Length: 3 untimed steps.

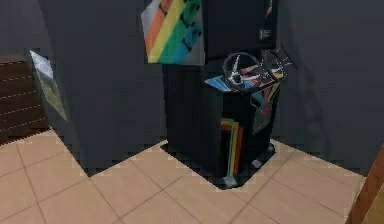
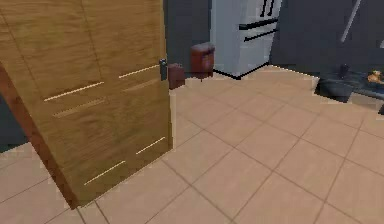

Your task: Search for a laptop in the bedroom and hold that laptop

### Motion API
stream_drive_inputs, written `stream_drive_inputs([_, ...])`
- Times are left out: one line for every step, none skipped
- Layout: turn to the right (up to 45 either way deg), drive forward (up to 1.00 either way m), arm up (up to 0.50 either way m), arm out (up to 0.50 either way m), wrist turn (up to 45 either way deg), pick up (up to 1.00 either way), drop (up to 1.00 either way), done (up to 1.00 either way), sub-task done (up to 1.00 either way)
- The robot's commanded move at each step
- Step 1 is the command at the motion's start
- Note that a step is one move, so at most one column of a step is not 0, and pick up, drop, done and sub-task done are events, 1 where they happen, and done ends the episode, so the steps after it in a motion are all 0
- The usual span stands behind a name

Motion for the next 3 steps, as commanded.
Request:
stream_drive_inputs([45.0, 0.00, 0.00, 0.00, 0.0, 0.00, 0.00, 0.00, 0.00])
stream_drive_inputs([0.0, 0.05, 0.00, 0.00, 0.0, 0.00, 0.00, 0.00, 0.00])
stream_drive_inputs([-45.0, 0.00, 0.00, 0.00, 0.0, 0.00, 0.00, 0.00, 0.00])
